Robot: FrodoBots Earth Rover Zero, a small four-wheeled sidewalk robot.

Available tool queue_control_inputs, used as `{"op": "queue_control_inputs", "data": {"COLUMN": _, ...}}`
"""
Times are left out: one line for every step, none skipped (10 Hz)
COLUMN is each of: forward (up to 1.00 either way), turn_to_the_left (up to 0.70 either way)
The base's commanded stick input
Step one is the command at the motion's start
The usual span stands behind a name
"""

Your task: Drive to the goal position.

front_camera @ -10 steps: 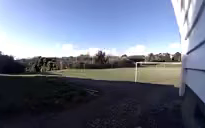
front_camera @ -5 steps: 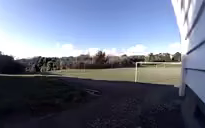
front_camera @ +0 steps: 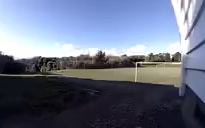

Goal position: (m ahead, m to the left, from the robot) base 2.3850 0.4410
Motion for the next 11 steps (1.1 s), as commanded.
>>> {"op": "queue_control_inputs", "data": {"forward": 0.04, "turn_to_the_left": 0.0}}
{"op": "queue_control_inputs", "data": {"forward": 0.04, "turn_to_the_left": 0.0}}
{"op": "queue_control_inputs", "data": {"forward": 0.04, "turn_to_the_left": 0.0}}
{"op": "queue_control_inputs", "data": {"forward": 0.04, "turn_to_the_left": 0.0}}
{"op": "queue_control_inputs", "data": {"forward": 0.04, "turn_to_the_left": 0.0}}
{"op": "queue_control_inputs", "data": {"forward": 0.04, "turn_to_the_left": 0.0}}
{"op": "queue_control_inputs", "data": {"forward": 0.04, "turn_to_the_left": 0.0}}
{"op": "queue_control_inputs", "data": {"forward": 0.04, "turn_to_the_left": 0.0}}
{"op": "queue_control_inputs", "data": {"forward": 0.04, "turn_to_the_left": 0.0}}
{"op": "queue_control_inputs", "data": {"forward": 0.04, "turn_to_the_left": 0.0}}
{"op": "queue_control_inputs", "data": {"forward": 0.0, "turn_to_the_left": 0.0}}
